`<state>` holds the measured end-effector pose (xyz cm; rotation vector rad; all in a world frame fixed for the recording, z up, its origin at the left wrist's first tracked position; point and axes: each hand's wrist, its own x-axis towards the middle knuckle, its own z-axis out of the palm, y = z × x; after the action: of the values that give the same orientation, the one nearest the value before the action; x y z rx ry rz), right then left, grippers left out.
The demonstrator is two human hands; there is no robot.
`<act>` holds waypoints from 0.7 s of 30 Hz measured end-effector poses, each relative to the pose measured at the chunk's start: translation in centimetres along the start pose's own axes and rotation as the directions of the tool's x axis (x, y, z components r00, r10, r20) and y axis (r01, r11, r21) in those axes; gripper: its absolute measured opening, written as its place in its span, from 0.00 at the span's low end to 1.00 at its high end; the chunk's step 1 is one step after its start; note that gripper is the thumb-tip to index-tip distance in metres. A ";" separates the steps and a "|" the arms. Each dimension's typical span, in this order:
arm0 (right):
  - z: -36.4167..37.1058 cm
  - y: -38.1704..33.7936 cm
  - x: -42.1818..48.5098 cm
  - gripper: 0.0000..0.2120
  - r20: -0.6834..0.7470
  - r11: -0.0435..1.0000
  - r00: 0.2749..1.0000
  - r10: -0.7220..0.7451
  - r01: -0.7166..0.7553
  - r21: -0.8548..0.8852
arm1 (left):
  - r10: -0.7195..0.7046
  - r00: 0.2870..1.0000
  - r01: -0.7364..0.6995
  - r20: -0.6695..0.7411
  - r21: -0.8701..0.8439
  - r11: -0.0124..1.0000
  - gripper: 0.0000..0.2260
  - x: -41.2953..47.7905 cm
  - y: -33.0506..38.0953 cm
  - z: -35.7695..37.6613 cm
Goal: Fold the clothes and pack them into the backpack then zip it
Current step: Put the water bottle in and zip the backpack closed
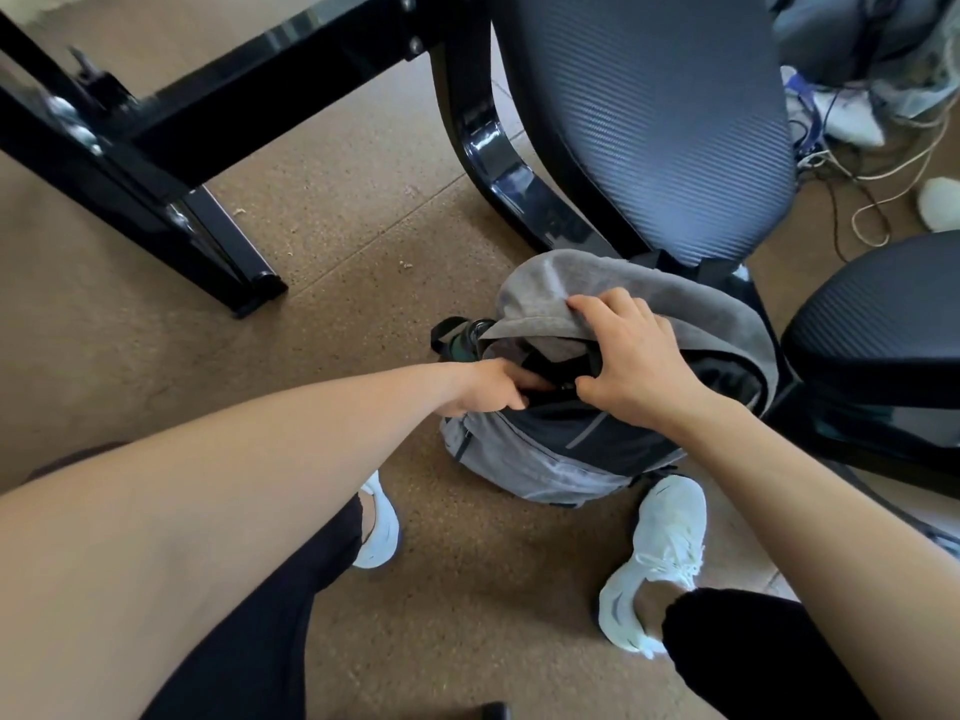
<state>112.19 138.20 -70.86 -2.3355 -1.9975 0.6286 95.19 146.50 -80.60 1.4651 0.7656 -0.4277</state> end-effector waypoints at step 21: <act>0.0 0.1 0.1 0.42 -0.021 0.999 1.000 -0.008 0.008 0.031 | -0.151 0.956 0.212 -0.252 0.235 0.948 0.11 0.5 -3.0 -0.7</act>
<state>112.29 138.31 -70.96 -2.3053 -1.9725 0.6272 93.35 146.96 -83.06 1.7165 1.0699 -0.5197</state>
